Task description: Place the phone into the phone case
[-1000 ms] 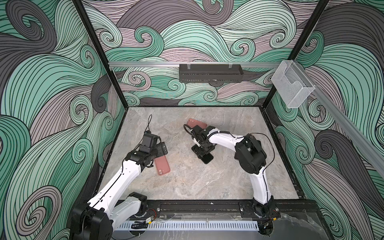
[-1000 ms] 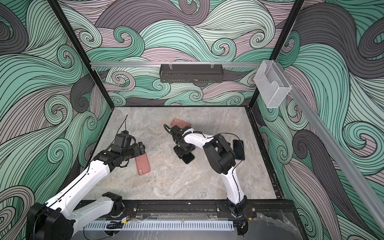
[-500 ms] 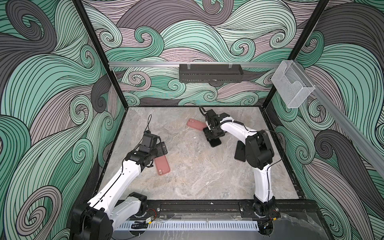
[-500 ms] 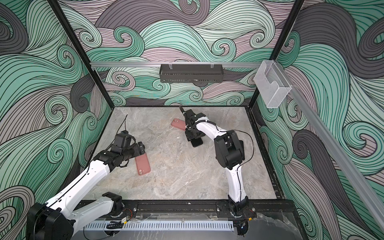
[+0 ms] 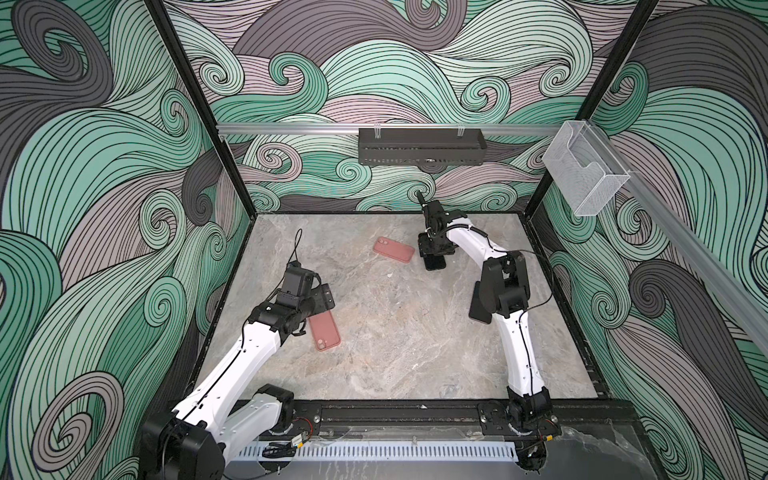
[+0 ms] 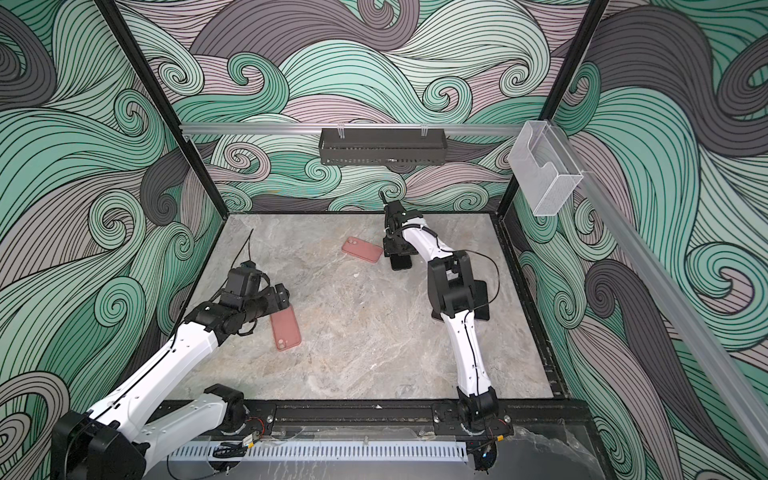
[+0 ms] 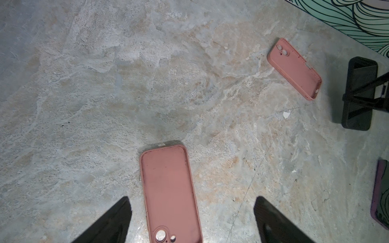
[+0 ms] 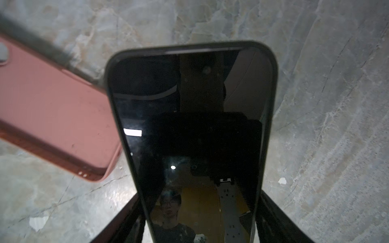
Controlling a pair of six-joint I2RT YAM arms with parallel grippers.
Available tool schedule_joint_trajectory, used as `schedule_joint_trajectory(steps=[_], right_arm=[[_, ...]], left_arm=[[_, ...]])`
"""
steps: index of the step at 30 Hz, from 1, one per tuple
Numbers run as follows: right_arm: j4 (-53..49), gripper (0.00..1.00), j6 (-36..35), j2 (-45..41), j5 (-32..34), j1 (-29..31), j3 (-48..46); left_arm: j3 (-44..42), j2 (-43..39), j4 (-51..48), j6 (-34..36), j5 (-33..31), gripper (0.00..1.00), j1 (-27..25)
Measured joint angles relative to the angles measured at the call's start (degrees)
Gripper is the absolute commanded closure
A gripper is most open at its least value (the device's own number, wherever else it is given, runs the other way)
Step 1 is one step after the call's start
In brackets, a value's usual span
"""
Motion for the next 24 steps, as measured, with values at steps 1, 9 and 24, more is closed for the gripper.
schedule_joint_trajectory(steps=[1, 9, 24], right_arm=[[-0.2, 0.78, 0.3, 0.8, -0.2, -0.2, 1.0], [-0.4, 0.78, 2.1, 6.8, -2.7, -1.0, 9.9], [-0.7, 0.75, 4.3, 12.4, -4.7, -3.0, 16.3]], left_arm=[[0.0, -0.1, 0.0, 0.0, 0.0, 0.07, 0.0], [0.1, -0.4, -0.1, 0.0, 0.5, 0.07, 0.0], [0.1, -1.3, -0.4, -0.4, 1.2, 0.07, 0.0]])
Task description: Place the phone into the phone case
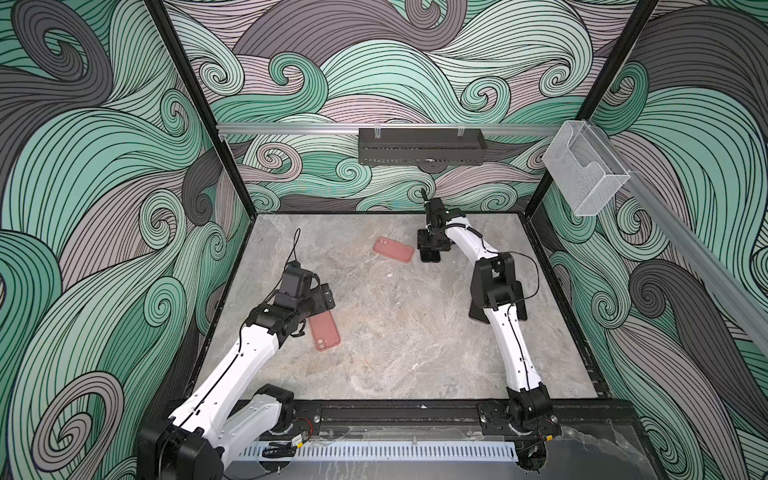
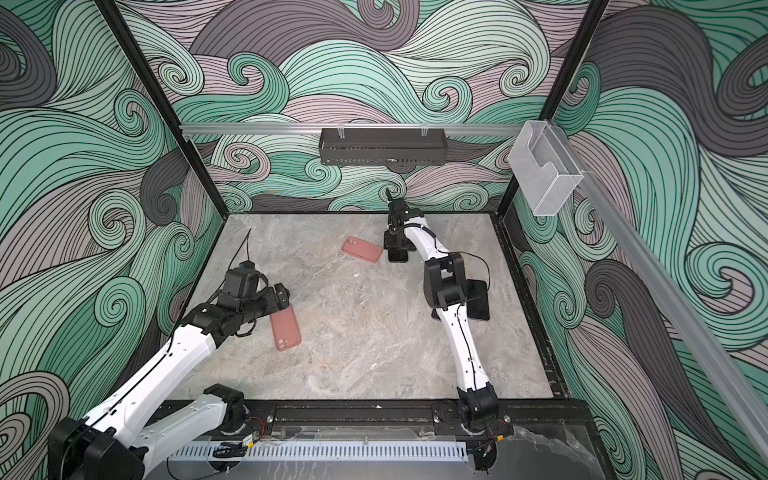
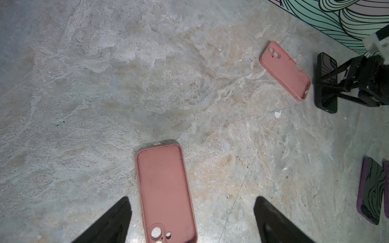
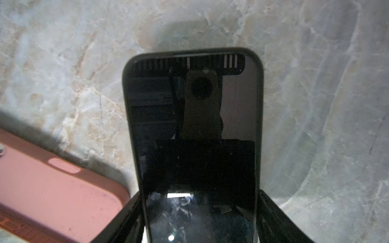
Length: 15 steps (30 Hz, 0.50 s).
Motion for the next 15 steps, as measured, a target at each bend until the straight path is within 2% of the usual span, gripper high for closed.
schedule_joint_trajectory(steps=[9, 12, 15], right_arm=[[1.1, 0.70, 0.4, 0.5, -0.5, -1.0, 0.5], [1.6, 0.67, 0.7, 0.6, -1.2, -1.3, 0.6], [2.1, 0.58, 1.1, 1.0, -1.6, -1.4, 1.2]], left_arm=[[0.0, 0.1, 0.0, 0.0, 0.1, 0.07, 0.1], [0.0, 0.3, 0.0, 0.0, 0.1, 0.07, 0.1], [0.0, 0.3, 0.0, 0.0, 0.2, 0.07, 0.1]])
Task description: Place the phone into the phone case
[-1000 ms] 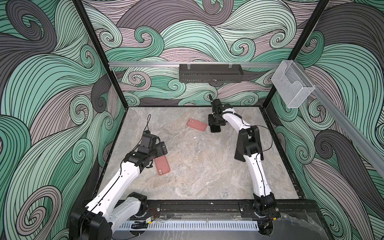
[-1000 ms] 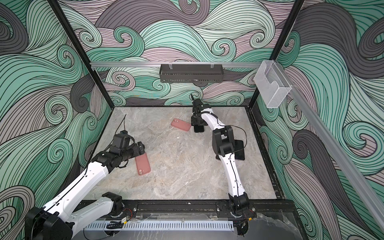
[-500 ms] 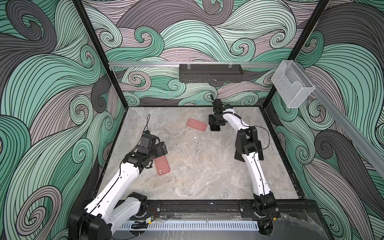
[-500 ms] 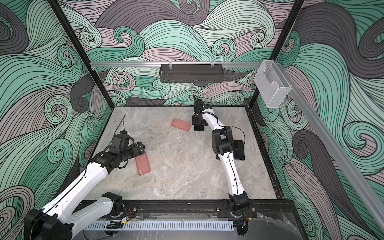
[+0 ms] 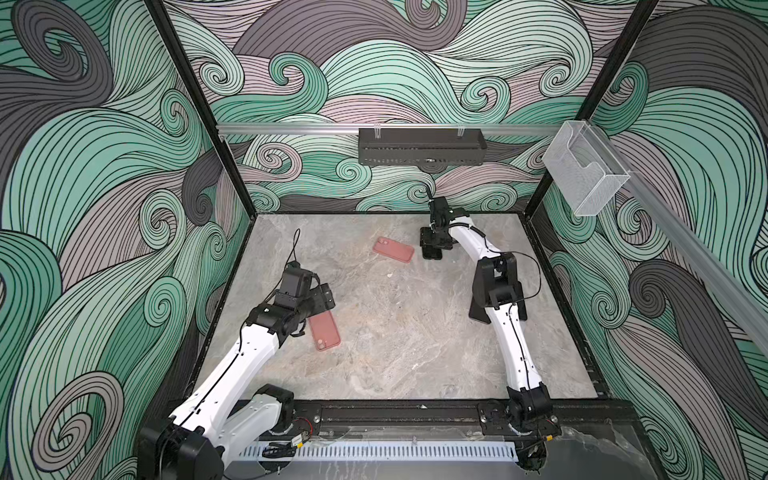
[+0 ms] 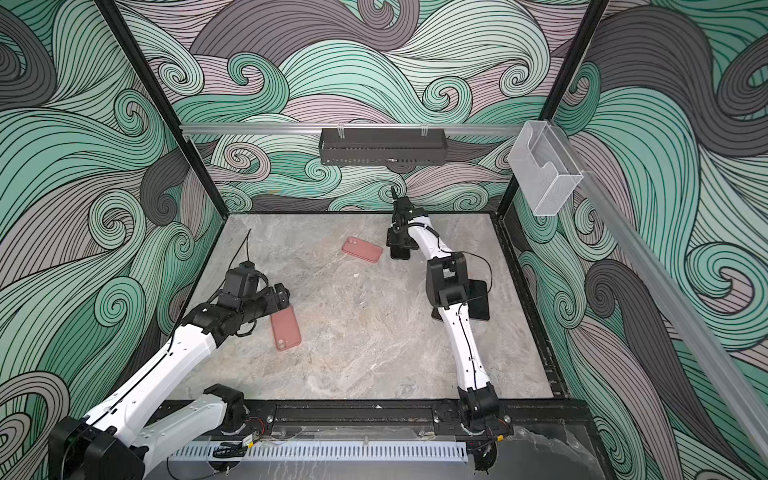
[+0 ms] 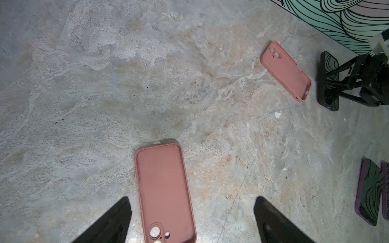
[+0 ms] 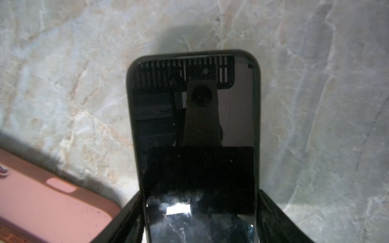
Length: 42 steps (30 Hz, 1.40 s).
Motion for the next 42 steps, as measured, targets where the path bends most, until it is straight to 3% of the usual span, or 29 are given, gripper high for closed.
schedule_joint_trajectory(steps=[16, 42], right_arm=[[0.6, 0.29, 0.2, 0.2, -3.7, -0.7, 0.5], [3.3, 0.14, -0.1, -0.1, -7.1, -1.1, 0.0]], left_arm=[[0.2, 1.1, 0.0, 0.0, 0.7, 0.07, 0.0], [0.2, 1.1, -1.4, 0.2, 3.2, 0.06, 0.0]])
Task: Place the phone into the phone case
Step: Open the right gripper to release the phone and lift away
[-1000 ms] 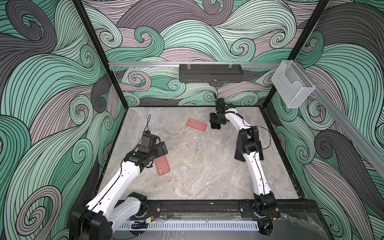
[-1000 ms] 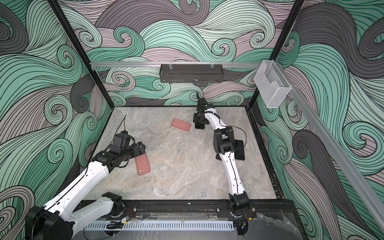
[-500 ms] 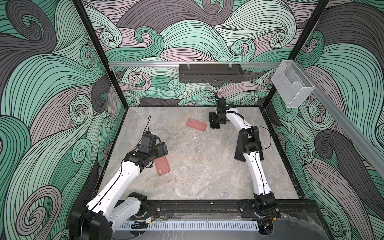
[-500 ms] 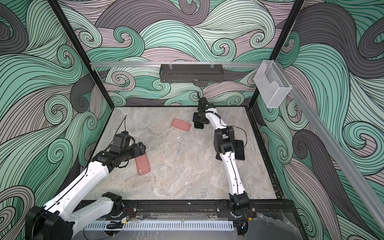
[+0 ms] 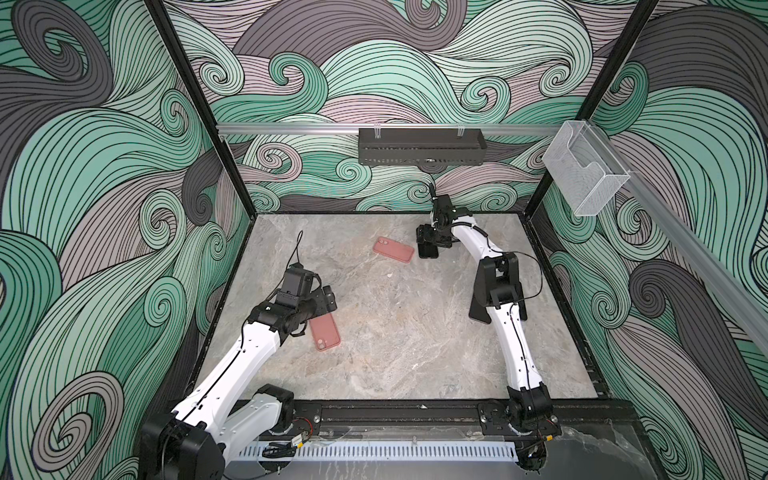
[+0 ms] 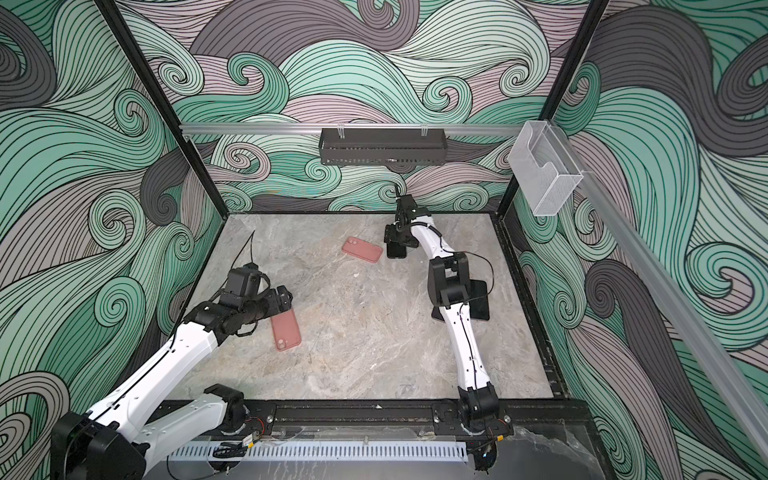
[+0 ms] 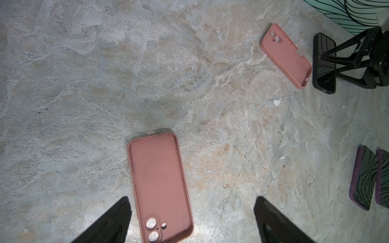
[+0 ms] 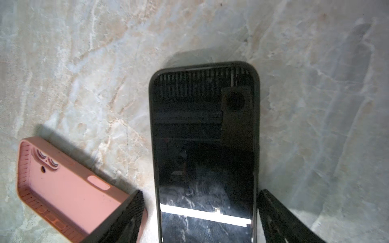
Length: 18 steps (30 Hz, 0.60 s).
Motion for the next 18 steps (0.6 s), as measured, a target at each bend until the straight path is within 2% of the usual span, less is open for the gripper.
schedule_joint_trajectory(steps=[6, 11, 15, 18], right_arm=[[6.0, 0.16, -3.1, -7.0, 0.0, 0.0, -11.8], [12.1, 0.22, -8.8, -15.8, -1.5, 0.3, -21.4], [15.3, 0.27, -14.1, -20.1, -4.6, 1.1, -24.4], [16.0, 0.35, -18.7, -20.7, -6.1, 3.0, -24.2]], left_arm=[[0.0, -0.1, -0.3, 0.1, 0.2, 0.06, 0.0], [0.0, -0.6, -0.3, 0.4, -0.2, 0.06, 0.0], [0.0, -1.0, -0.3, 0.4, -1.4, 0.06, 0.0], [0.0, -1.0, -0.3, 0.4, -2.0, 0.07, 0.0]])
